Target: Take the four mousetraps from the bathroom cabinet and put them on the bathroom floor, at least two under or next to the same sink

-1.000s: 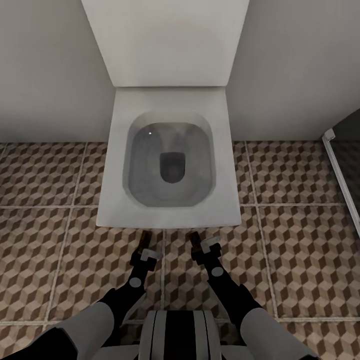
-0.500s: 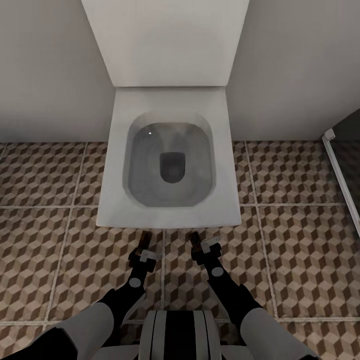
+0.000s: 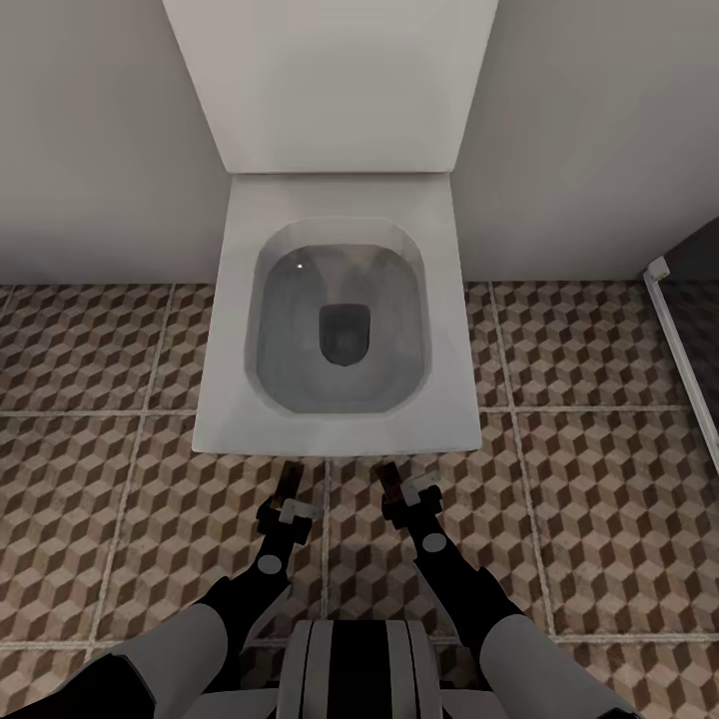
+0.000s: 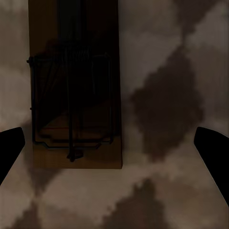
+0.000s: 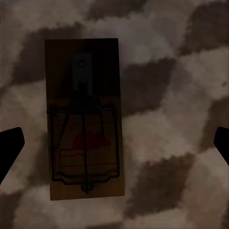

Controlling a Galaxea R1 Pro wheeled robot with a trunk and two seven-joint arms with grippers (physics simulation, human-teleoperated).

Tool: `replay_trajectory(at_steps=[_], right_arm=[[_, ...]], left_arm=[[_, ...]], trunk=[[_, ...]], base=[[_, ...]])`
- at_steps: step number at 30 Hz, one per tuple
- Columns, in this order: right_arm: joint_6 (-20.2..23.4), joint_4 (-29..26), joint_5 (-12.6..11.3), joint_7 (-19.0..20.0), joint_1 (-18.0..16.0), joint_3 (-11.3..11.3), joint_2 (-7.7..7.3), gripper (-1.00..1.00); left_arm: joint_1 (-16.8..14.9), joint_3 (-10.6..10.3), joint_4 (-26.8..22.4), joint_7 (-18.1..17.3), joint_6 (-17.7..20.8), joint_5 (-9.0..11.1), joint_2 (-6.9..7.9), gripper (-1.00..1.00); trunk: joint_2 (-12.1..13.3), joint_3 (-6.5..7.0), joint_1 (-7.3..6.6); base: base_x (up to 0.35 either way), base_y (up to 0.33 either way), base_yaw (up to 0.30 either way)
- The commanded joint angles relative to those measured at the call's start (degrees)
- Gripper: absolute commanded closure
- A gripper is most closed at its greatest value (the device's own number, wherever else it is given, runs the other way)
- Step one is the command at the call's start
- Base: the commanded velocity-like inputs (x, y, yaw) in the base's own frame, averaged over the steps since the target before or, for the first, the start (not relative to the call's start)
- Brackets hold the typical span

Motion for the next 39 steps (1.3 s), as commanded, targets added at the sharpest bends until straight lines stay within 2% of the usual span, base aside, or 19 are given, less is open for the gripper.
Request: replay_trajectory(at_steps=[1, 10, 23, 39], right_arm=[[0.15, 0.02, 0.45, -0.39, -0.02, 0.18, -0.02, -1.00], [0.15, 0.02, 0.45, -0.39, -0.02, 0.18, -0.01, -1.00], [0.15, 0.02, 0.45, -0.37, -0.02, 0.18, -0.01, -1.00], [0.15, 0.02, 0.45, -0.37, 0.00, 0.18, -0.02, -1.00]], left_arm=[[-0.05, -0.55, 0.07, 0.20, -0.16, 0.57, 0.01, -1.00], [-0.05, -0.55, 0.06, 0.21, -0.14, 0.57, 0.01, -1.00], [-0.05, -0.55, 0.00, 0.28, -0.14, 0.57, 0.01, -1.00], [-0.05, -0.55, -0.02, 0.28, -0.14, 0.57, -0.25, -1.00]], trunk=[[-0.01, -0.02, 0.00], [-0.01, -0.02, 0.00], [-0.01, -0.02, 0.00], [-0.01, -0.02, 0.00]], base=[[0.000, 0.000, 0.000], [-0.027, 0.000, 0.000], [-0.254, 0.000, 0.000], [-0.023, 0.000, 0.000]])
